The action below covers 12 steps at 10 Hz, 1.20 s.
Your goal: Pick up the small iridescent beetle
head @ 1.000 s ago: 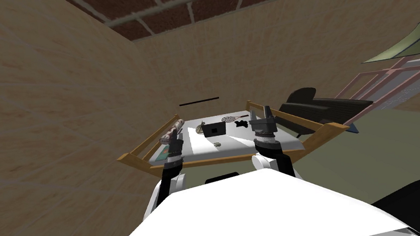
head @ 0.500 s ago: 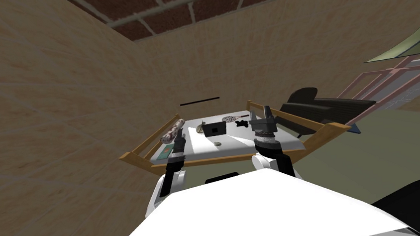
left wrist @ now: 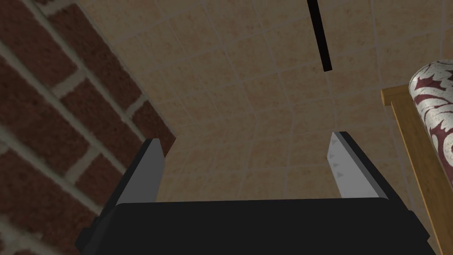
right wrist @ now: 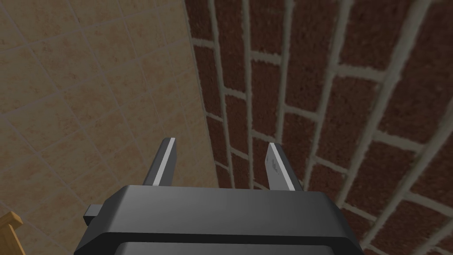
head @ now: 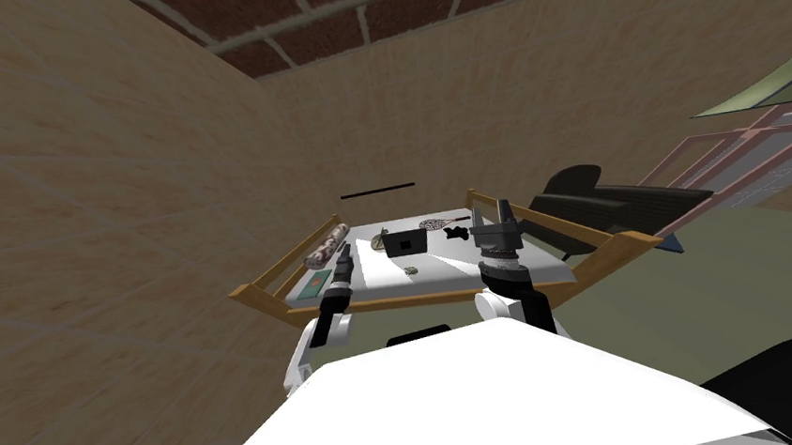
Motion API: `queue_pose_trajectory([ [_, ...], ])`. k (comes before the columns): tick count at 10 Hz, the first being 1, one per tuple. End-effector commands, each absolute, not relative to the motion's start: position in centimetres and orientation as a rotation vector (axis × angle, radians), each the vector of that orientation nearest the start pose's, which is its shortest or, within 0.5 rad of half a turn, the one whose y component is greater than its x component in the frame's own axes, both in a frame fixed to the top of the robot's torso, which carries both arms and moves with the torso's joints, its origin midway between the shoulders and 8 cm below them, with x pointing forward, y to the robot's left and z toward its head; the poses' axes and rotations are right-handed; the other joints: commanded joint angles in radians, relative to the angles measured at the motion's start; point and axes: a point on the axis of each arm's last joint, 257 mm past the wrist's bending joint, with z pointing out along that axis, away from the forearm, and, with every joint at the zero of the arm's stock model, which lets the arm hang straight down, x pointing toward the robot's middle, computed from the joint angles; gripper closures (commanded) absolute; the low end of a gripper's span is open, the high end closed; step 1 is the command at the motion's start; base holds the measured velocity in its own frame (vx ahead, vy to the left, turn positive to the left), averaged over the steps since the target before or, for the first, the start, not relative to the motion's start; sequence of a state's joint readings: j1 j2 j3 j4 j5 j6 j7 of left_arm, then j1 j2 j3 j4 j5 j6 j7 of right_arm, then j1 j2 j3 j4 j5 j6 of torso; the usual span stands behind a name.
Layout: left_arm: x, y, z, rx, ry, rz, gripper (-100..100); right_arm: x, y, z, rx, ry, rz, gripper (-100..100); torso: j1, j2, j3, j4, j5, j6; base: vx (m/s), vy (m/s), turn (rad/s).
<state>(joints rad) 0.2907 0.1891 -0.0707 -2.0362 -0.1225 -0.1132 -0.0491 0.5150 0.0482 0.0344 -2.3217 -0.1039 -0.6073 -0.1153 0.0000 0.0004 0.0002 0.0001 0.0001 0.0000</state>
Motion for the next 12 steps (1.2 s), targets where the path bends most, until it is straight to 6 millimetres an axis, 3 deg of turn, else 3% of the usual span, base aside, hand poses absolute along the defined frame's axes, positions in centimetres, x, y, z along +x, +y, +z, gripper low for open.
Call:
queue_pose_trajectory([
  [1,46.6,24.1,-12.4,-0.766,1.215,-1.071,-100,31.3,-28.6,5.6,0.682,0.372,1.523,0,0.000,0.000,0.000,0.000,0.000,0.000,-0.012,-0.002,0.022],
  [12,51.5,26.0,-21.4,-0.971,1.452,-0.888,-100,31.3,-28.6,5.6,0.682,0.372,1.523,0,-0.001,0.000,0.000,0.000,0.000,0.000,-0.008,-0.012,0.012],
])
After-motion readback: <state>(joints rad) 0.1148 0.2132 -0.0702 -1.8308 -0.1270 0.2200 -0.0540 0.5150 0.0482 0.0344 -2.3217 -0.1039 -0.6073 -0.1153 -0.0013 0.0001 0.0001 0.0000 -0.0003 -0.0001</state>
